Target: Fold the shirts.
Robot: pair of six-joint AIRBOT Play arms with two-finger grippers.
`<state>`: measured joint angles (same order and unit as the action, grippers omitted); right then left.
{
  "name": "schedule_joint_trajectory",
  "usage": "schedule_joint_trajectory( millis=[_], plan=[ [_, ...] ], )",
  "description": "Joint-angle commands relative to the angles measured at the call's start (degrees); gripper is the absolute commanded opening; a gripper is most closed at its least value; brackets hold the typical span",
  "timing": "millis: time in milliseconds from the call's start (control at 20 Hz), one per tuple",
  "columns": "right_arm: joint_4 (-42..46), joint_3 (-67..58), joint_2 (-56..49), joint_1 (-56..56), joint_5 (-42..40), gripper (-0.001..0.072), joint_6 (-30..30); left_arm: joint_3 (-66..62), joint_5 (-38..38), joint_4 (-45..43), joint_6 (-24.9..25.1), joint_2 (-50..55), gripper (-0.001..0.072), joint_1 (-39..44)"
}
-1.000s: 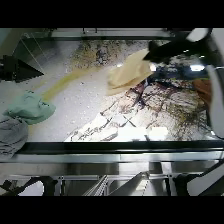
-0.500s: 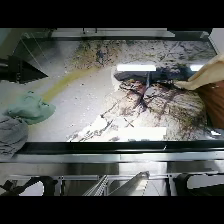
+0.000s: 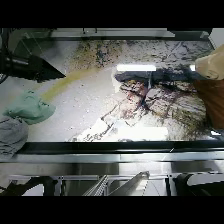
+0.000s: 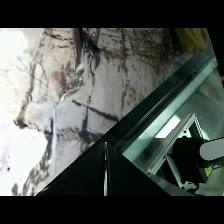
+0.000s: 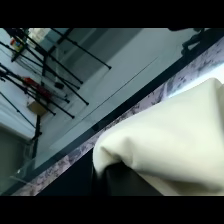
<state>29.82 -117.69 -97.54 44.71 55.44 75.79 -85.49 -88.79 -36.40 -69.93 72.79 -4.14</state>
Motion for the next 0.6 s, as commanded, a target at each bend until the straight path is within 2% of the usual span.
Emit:
schedule_joint_trajectory(
  millis=[0, 150, 350, 450, 550],
  plan=[
    [2.6, -0.3, -0.2, 2.3, 3.5, 0.0014, -6.3, 0.0, 3.1, 0.0, -0.7, 0.0, 0.0022, 2.9],
    [10.9, 0.2, -0.3, 4.4, 12.1, 0.0013, -3.8, 0.0, 3.2, -0.1, -0.6, 0.1, 0.0022, 4.3],
    [15.0, 0.2, 0.0, 6.8, 24.8, 0.0012, -1.1, 0.0, 2.8, 0.0, -0.7, 0.1, 0.0022, 5.6],
    [23.8, 0.3, 0.6, 7.2, 30.1, 0.0012, 4.2, 0.0, 2.8, 0.0, -0.7, 0.1, 0.0022, 6.4],
    [34.1, 1.9, 2.0, 7.3, 33.7, 0.0012, 6.7, 0.0, 2.7, 0.0, -0.6, 0.1, 0.0022, 7.1]
  ],
)
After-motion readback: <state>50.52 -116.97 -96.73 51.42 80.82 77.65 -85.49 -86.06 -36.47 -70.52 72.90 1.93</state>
